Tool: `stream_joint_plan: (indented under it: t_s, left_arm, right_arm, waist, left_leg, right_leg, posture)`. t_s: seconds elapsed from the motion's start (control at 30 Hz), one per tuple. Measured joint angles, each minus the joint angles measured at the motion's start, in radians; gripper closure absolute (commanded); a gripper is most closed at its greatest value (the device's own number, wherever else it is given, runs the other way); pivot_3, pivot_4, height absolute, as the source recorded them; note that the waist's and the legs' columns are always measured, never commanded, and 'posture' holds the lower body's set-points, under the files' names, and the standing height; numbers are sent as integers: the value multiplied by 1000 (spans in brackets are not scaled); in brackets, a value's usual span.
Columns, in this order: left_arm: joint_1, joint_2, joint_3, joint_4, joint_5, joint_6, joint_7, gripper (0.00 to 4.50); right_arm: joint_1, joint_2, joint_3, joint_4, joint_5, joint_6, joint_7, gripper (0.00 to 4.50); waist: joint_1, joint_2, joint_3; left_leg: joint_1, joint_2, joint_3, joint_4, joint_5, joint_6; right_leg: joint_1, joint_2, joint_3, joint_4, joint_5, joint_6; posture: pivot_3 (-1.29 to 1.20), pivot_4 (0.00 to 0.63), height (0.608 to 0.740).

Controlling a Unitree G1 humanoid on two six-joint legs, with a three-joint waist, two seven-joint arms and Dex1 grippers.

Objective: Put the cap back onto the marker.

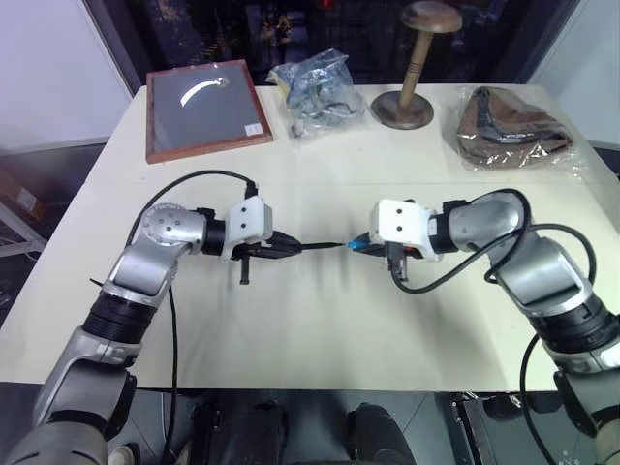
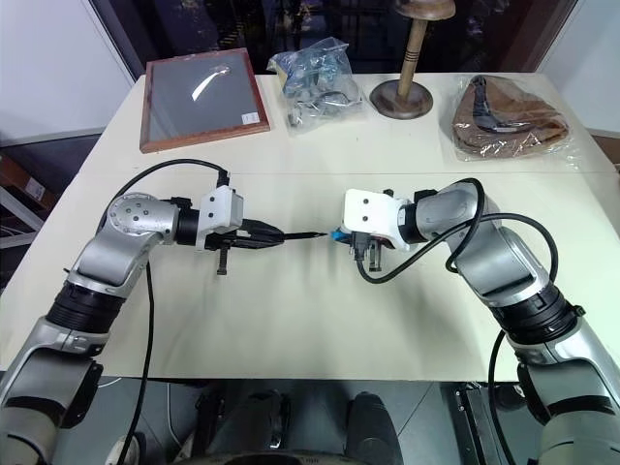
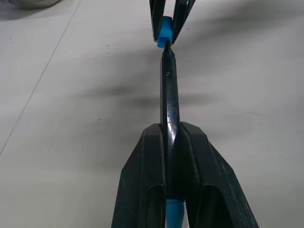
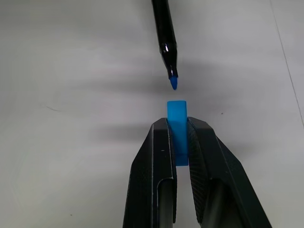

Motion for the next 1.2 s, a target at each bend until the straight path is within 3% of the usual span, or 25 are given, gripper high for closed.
stream_joint_plan:
  t_s: [1.2]
  left_arm:
    - [0, 5, -2, -34, 9, 24, -7, 4500]
  right_arm:
    - [-33, 51, 29, -38, 6, 69, -13, 4443]
  waist:
    - [-2, 0, 0]
  left_leg:
    - [0, 0, 0, 0, 0, 0]
  right_leg:
    - [0, 0, 0, 1, 0, 0]
  posture:
    - [0, 150, 740]
